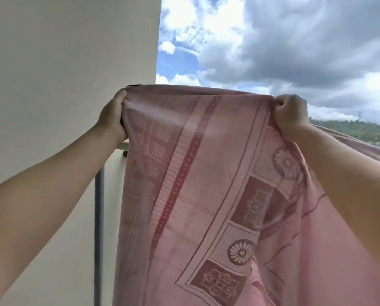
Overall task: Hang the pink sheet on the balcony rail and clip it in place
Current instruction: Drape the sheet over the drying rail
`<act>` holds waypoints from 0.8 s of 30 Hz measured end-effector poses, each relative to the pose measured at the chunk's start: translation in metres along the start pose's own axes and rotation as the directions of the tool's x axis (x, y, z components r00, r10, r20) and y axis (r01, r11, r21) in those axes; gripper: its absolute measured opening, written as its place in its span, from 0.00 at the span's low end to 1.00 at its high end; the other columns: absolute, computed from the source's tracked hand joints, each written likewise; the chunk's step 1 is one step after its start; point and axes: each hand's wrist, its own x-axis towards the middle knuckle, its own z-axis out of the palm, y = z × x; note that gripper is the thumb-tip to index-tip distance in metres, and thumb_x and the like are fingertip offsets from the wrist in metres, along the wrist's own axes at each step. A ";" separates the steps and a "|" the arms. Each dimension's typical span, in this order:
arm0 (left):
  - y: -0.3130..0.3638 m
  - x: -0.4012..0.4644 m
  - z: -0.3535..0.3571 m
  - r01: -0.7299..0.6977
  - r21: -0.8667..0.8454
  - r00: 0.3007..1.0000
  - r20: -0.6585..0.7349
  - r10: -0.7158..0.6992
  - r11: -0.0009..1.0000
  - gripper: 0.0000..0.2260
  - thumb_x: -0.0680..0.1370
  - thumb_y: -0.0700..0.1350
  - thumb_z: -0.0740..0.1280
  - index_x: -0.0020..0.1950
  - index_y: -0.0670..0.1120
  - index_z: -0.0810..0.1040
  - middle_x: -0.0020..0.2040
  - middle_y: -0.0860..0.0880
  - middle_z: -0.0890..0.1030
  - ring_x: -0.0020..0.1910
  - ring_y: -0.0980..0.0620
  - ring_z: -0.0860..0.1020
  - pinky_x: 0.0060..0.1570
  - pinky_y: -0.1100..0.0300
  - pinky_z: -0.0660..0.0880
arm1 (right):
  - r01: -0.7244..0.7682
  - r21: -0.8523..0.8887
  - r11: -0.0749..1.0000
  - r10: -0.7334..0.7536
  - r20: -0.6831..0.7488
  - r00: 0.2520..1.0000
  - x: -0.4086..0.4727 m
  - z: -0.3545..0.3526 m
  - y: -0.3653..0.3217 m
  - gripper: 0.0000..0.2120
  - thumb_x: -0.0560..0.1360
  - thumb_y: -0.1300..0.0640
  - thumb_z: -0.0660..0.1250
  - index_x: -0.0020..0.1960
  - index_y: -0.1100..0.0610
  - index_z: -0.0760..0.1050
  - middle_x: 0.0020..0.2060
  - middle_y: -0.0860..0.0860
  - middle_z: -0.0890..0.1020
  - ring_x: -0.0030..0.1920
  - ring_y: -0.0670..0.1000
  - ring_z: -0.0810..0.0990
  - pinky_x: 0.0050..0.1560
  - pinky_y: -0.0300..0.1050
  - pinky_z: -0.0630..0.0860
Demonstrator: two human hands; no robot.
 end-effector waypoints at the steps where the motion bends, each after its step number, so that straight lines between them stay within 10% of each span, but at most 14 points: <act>1: -0.001 0.007 -0.020 0.010 0.036 1.000 -0.029 -0.009 0.999 0.14 0.79 0.47 0.56 0.43 0.53 0.82 0.36 0.52 0.84 0.35 0.54 0.82 0.35 0.64 0.78 | 0.021 0.010 1.000 -0.021 0.024 0.999 0.000 0.020 -0.014 0.12 0.74 0.64 0.59 0.40 0.63 0.80 0.42 0.70 0.79 0.46 0.61 0.79 0.40 0.45 0.66; 9: -0.032 0.061 -0.175 0.150 0.256 0.939 -0.338 -0.057 0.955 0.06 0.74 0.39 0.64 0.40 0.47 0.79 0.34 0.48 0.79 0.30 0.51 0.77 0.31 0.62 0.75 | 0.038 0.108 0.993 -0.041 0.023 0.999 -0.012 0.147 -0.094 0.13 0.77 0.62 0.58 0.53 0.63 0.80 0.48 0.63 0.83 0.49 0.61 0.80 0.42 0.44 0.70; 13: -0.025 0.080 -0.179 0.156 0.220 0.892 -0.451 -0.041 0.963 0.07 0.72 0.39 0.64 0.34 0.48 0.76 0.29 0.49 0.77 0.31 0.48 0.75 0.26 0.65 0.72 | 0.021 0.105 0.994 -0.037 0.157 0.987 0.002 0.166 -0.128 0.12 0.76 0.59 0.60 0.41 0.61 0.80 0.35 0.62 0.80 0.40 0.59 0.79 0.36 0.41 0.65; 15: -0.037 0.080 -0.187 0.302 0.274 0.858 -0.496 -0.135 0.913 0.07 0.71 0.41 0.63 0.32 0.46 0.75 0.28 0.48 0.76 0.27 0.49 0.73 0.26 0.64 0.70 | 0.070 -0.160 0.985 0.038 0.586 0.809 -0.005 0.173 -0.137 0.11 0.76 0.55 0.61 0.42 0.59 0.79 0.35 0.56 0.77 0.39 0.56 0.77 0.34 0.41 0.69; 18: -0.067 0.073 -0.199 0.465 0.394 0.863 -0.401 -0.307 0.792 0.06 0.71 0.41 0.67 0.33 0.44 0.76 0.35 0.43 0.80 0.29 0.48 0.79 0.31 0.62 0.74 | 0.065 -0.362 0.930 0.324 0.890 0.320 -0.032 0.188 -0.129 0.15 0.78 0.57 0.58 0.60 0.61 0.74 0.47 0.54 0.75 0.48 0.52 0.73 0.50 0.49 0.75; 21: -0.081 0.071 -0.184 0.350 0.681 0.905 -0.423 -0.044 0.643 0.13 0.72 0.41 0.66 0.55 0.39 0.76 0.57 0.37 0.78 0.59 0.40 0.77 0.57 0.52 0.73 | -0.043 -0.349 0.936 0.346 0.894 0.286 -0.047 0.189 -0.124 0.17 0.78 0.57 0.56 0.63 0.63 0.72 0.42 0.54 0.75 0.41 0.52 0.73 0.39 0.41 0.72; 24: -0.071 0.052 -0.128 0.009 0.881 0.881 -0.231 0.413 0.473 0.19 0.74 0.34 0.57 0.65 0.42 0.69 0.66 0.40 0.70 0.67 0.41 0.67 0.69 0.47 0.59 | -0.106 -0.166 0.980 0.196 0.859 0.473 -0.038 0.176 -0.126 0.17 0.80 0.56 0.55 0.59 0.64 0.75 0.45 0.54 0.78 0.44 0.52 0.75 0.44 0.36 0.74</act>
